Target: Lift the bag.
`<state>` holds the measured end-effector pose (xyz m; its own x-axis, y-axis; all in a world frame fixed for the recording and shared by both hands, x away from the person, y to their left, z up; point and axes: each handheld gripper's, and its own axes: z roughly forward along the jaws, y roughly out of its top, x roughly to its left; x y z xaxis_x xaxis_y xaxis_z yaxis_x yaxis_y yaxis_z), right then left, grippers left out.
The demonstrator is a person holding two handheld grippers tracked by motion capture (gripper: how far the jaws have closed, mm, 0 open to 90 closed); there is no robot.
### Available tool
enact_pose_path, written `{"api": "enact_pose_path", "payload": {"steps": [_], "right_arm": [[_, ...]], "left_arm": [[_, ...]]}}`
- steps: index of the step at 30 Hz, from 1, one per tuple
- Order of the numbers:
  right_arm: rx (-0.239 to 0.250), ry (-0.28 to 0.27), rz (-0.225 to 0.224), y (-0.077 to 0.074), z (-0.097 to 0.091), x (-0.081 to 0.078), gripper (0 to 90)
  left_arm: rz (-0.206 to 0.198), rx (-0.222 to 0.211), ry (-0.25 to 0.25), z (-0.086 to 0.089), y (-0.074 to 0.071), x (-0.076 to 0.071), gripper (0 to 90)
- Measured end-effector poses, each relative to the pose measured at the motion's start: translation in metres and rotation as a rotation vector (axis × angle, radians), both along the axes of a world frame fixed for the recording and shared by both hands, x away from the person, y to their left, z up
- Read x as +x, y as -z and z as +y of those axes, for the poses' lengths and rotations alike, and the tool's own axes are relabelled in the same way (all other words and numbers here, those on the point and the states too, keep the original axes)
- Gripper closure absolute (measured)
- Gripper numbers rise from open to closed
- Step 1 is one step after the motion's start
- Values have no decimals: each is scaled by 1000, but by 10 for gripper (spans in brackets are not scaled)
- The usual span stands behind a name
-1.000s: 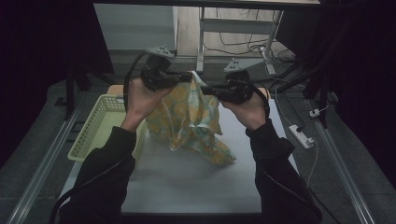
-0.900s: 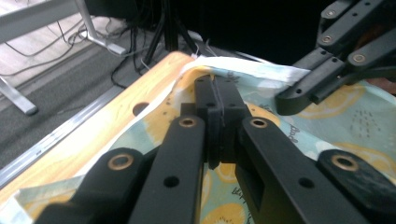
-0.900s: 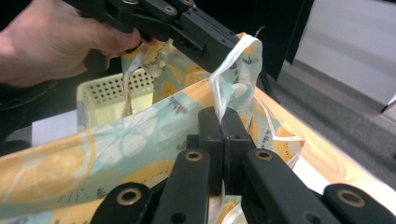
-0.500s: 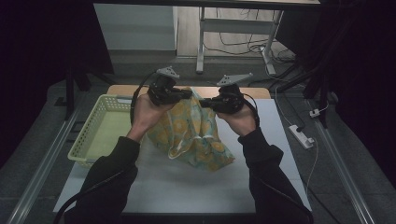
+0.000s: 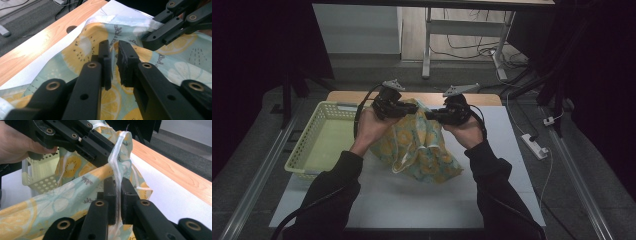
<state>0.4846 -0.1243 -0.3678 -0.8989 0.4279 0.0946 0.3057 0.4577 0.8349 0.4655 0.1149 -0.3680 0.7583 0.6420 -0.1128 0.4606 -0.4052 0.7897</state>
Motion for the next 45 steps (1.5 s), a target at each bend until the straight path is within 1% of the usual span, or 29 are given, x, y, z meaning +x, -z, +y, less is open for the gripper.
{"api": "enact_pose_path", "payload": {"steps": [5, 10, 14, 19, 24, 29, 32, 34, 40, 45], "right_arm": [[9, 0, -6, -2, 0, -2, 820], [14, -7, -12, -5, 0, -4, 816], [20, -7, -18, -8, 0, -6, 803], [26, -5, -23, -11, -2, -7, 784], [27, -5, -25, -11, -1, -8, 766], [28, -7, -29, -13, -1, -10, 742], [34, -4, -28, -14, -2, -11, 721], [34, -2, -29, -15, -2, -11, 707], [36, 3, -24, -15, -4, -13, 644], [30, 14, -19, -15, -5, -15, 587]], "left_arm": [[-7, 3, 4, 2, -1, -2, 778], [-14, -6, 5, 3, -4, -6, 768], [-27, -16, 5, 6, -6, -9, 740], [-34, -21, 10, 11, -11, -14, 699], [-42, -27, 18, 13, -12, -19, 642], [-55, -18, 22, 13, -13, -23, 590], [-64, -20, 24, 14, -15, -26, 546], [-65, -20, 27, 14, -16, -27, 496], [-73, -7, 33, 14, -16, -34, 395], [-72, -13, 27, 16, -15, -39, 337]]}}
